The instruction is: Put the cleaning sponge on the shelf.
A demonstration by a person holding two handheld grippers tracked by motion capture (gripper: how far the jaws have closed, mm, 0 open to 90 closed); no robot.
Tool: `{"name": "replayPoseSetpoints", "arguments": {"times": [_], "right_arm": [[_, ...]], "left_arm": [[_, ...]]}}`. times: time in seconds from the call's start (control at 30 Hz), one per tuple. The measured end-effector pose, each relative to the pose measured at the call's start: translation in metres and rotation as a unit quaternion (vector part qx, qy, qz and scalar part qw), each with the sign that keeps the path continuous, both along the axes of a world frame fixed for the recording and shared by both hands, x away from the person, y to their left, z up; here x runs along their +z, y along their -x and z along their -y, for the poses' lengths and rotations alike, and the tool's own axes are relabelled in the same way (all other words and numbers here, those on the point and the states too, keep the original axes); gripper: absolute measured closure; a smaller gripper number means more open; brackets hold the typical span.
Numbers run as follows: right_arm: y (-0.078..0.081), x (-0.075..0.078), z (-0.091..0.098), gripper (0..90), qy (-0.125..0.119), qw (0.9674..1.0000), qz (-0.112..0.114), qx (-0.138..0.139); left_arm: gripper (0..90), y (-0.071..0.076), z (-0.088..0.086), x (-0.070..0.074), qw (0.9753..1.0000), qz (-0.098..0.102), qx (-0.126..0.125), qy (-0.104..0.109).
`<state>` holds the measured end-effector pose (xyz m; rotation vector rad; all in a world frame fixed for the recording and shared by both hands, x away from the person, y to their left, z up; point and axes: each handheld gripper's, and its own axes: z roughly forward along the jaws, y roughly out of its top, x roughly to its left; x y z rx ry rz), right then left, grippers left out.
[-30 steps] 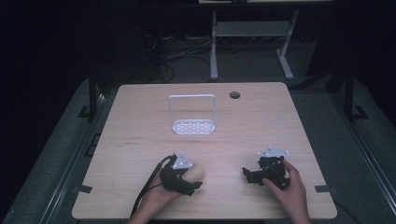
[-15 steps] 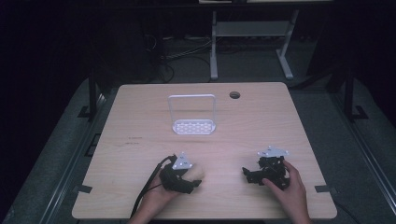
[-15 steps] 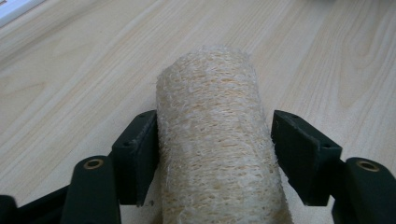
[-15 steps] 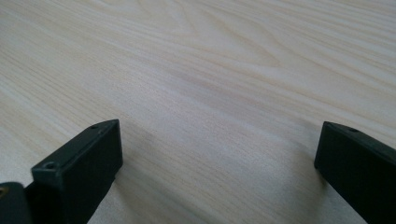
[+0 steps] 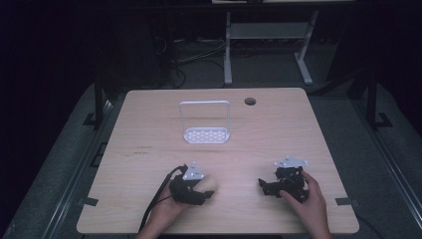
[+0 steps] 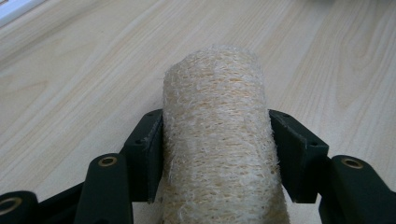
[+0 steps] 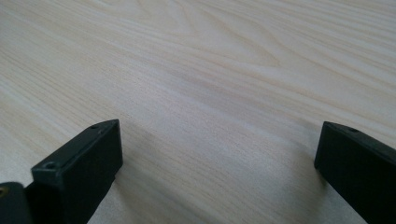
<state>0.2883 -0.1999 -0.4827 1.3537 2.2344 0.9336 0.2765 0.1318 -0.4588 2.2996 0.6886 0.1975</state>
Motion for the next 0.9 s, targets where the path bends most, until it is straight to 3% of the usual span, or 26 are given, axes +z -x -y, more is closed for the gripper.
{"name": "replayPoseSetpoints", "arguments": {"times": [0.47,0.9], "right_arm": [[0.000,0.000,0.000,0.6,-0.001,1.0000,0.001,-0.001],[0.000,0.000,0.000,0.6,0.002,1.0000,0.002,0.002]], "left_arm": [[40.3,-0.004,-0.012,0.013,0.9999,0.005,-0.009,0.009],[40.3,-0.018,-0.022,0.022,0.9997,0.010,-0.009,0.020]]}}
